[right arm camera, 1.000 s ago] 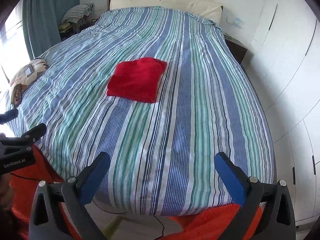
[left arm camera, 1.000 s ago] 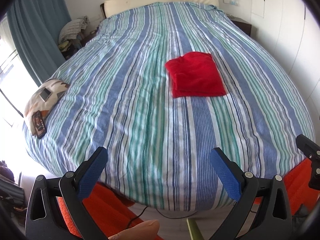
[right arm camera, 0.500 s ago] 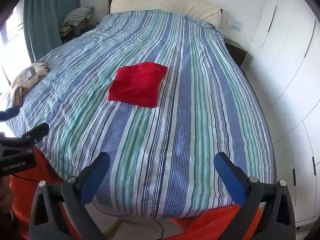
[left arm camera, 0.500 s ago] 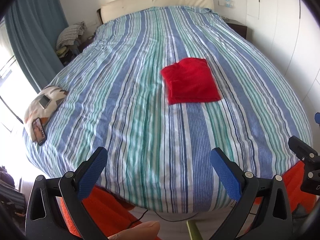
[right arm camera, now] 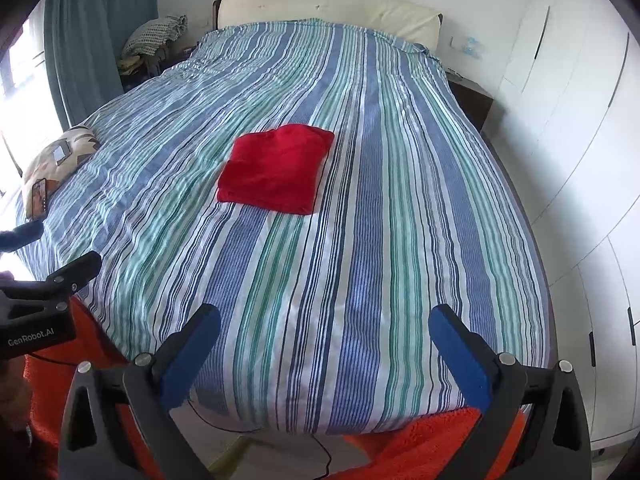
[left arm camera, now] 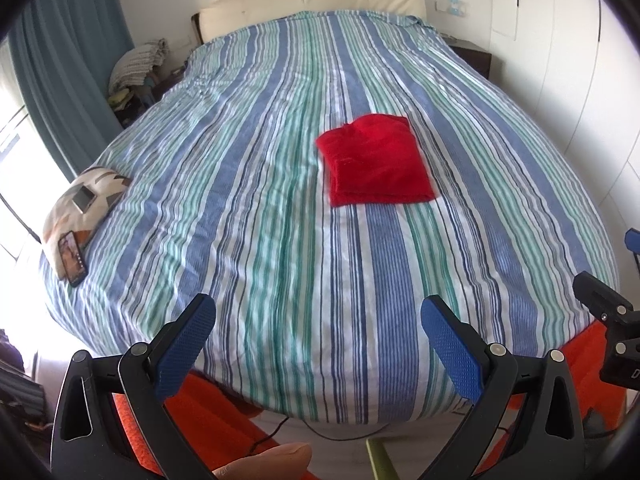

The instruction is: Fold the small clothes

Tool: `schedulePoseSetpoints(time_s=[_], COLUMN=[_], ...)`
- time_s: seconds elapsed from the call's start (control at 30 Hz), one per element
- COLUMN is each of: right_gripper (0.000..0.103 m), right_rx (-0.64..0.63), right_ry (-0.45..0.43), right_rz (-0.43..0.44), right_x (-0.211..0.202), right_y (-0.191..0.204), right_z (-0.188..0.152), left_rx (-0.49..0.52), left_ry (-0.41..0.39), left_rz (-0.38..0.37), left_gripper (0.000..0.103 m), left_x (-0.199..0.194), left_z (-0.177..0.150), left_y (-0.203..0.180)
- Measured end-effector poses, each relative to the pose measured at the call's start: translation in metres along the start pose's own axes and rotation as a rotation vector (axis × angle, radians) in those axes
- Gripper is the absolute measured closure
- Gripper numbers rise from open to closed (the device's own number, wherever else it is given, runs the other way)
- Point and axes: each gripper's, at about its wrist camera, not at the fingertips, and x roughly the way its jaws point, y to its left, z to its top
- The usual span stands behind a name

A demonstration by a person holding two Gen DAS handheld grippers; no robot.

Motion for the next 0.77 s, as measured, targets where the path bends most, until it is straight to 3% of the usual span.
schedulePoseSetpoints(time_s=[0.4, 0.63, 0.77], right_gripper=[0.001, 0.001, 0.001], right_rx=[-0.01, -0.011, -0.005], right_ry=[-0.009, -0.006, -0.009], right_rz=[0.01, 0.019, 0.021], right_x=[-0.0064, -0.0038, -0.0043], right_y=[0.0041, 0.0055, 0.0048], right_z=[0.002, 0.0026, 0.0028], left_rx=[-0.009, -0.047, -0.042], left_ry=[-0.007, 0.003, -0.016], left_rz=[-0.042, -0.109, -0.065], left_gripper=[0.001, 0.0, 0.001], left_x=[-0.0025, -0.0026, -0.0057], left_z=[0.0003, -0.0018, -0.0028], left_y=[0.0007, 0.0054, 0.0042])
